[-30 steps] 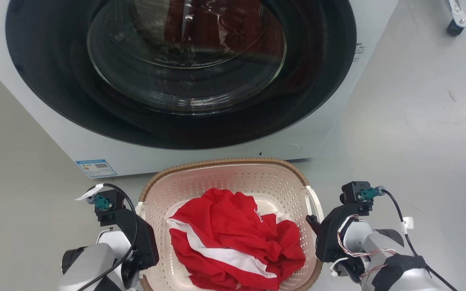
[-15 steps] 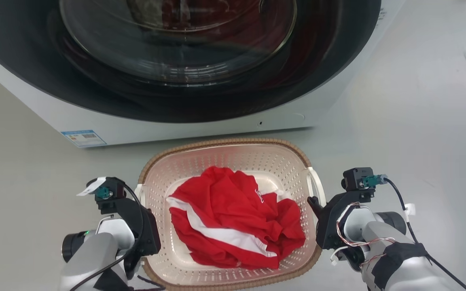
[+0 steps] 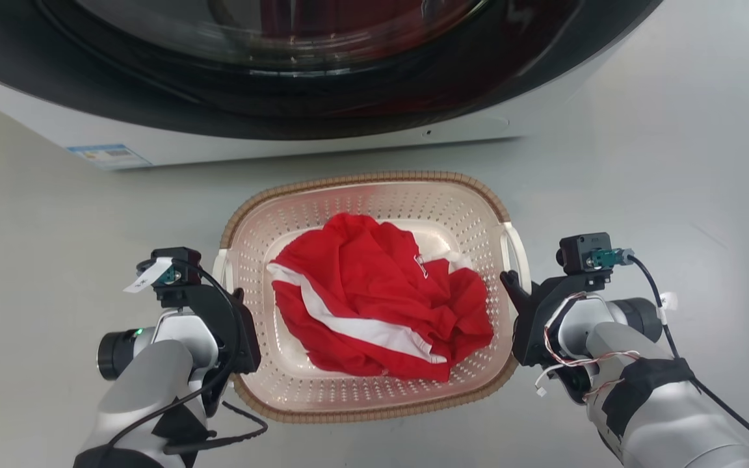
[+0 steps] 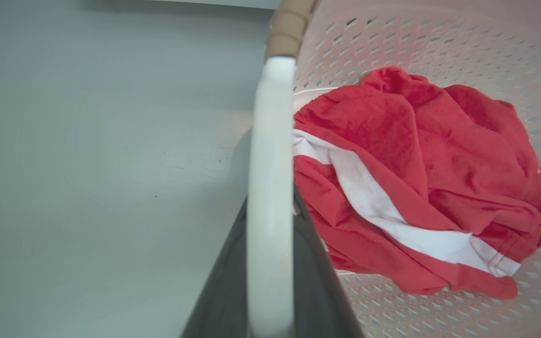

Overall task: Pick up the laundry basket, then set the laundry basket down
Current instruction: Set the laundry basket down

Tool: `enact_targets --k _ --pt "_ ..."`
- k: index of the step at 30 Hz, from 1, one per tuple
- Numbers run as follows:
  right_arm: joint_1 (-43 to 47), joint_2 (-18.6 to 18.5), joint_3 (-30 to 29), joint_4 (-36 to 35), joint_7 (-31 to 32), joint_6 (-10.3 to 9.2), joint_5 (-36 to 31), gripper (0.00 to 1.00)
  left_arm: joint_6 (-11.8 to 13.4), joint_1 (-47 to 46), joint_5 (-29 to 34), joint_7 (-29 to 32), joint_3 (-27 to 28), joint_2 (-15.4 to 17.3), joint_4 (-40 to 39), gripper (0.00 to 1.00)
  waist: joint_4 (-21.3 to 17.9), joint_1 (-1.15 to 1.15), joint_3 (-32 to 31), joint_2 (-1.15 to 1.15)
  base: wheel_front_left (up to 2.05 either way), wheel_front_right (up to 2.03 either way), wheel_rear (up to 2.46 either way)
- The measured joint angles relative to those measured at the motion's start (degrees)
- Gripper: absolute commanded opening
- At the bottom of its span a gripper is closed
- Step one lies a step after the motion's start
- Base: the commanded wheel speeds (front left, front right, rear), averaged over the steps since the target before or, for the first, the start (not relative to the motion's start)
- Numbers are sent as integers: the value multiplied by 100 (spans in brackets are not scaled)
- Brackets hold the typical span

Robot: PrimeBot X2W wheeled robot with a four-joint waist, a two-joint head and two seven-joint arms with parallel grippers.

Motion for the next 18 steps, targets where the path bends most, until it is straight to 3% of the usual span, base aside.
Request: enact_targets --k 18 --pt "-456 -102 148 -22 -622 0 -240 0 35 -444 78 -634 -29 -22 -71 0 61 0 1075 0 0 0 0"
